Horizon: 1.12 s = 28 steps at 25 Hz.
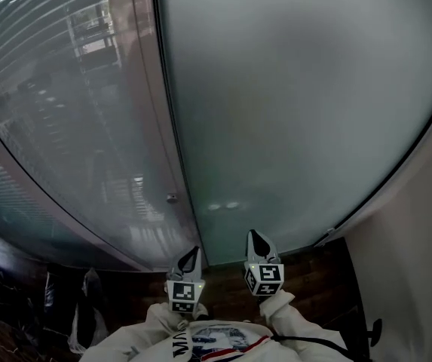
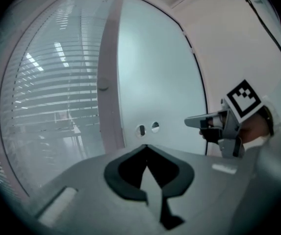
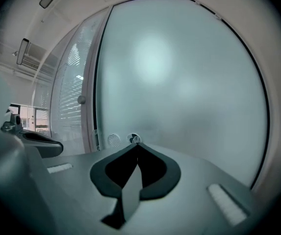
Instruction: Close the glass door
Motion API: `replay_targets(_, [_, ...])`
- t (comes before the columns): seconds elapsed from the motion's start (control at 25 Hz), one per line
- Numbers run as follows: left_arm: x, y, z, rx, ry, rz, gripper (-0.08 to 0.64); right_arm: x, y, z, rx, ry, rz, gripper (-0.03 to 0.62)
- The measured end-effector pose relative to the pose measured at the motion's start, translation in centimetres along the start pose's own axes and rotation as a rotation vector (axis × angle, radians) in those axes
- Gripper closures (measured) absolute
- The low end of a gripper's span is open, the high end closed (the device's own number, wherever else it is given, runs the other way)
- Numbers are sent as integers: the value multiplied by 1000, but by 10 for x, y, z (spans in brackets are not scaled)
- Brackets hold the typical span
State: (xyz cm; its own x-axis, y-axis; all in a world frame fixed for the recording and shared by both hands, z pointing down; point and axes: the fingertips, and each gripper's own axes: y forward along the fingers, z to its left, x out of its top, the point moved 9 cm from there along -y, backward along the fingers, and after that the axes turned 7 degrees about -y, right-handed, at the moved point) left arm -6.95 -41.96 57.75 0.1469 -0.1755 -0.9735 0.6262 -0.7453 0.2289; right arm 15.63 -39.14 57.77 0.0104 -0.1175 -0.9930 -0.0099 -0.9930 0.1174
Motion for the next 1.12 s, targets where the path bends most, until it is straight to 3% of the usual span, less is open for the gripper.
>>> replay_targets(0.44, [-2, -24, -73, 49, 3, 8, 558, -1, -71, -20, 141, -15, -3, 586])
replay_targets(0.68, [-16, -45, -112, 80, 3, 53, 558, -7, -108, -30, 223, 78, -26, 586])
replay_targets(1.12, [-21, -88, -135, 72, 30, 53, 558, -21, -166, -17, 213, 60, 21, 586])
